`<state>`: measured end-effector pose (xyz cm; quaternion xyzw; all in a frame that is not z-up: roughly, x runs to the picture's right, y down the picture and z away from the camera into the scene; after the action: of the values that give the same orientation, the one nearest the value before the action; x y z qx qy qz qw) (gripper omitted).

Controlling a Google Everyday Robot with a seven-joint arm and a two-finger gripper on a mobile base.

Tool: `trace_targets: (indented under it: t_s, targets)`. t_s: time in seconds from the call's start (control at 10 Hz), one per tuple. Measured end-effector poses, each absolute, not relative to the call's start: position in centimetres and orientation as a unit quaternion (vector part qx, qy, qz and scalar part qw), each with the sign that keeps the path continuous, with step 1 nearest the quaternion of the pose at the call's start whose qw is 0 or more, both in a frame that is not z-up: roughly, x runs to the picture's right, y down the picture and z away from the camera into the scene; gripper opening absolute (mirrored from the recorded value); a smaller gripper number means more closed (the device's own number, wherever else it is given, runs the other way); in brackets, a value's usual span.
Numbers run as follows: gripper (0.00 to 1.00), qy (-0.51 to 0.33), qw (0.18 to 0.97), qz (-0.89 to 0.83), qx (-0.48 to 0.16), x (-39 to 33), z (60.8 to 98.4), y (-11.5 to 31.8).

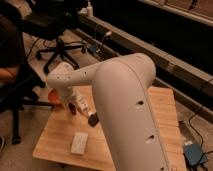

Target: Place the pepper in the ceramic bowl

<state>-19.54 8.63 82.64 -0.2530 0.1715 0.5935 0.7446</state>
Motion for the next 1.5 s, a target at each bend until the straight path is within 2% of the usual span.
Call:
trace_targets:
  t_s: [1.3,1.5]
  targets:
    - [0.07,-0.014,0.707,0.660,-0.251,-29.6,84.6,-2.7]
    - [0.07,-0.022,0.706,0.662,-0.252,-30.0,84.6,-3.1]
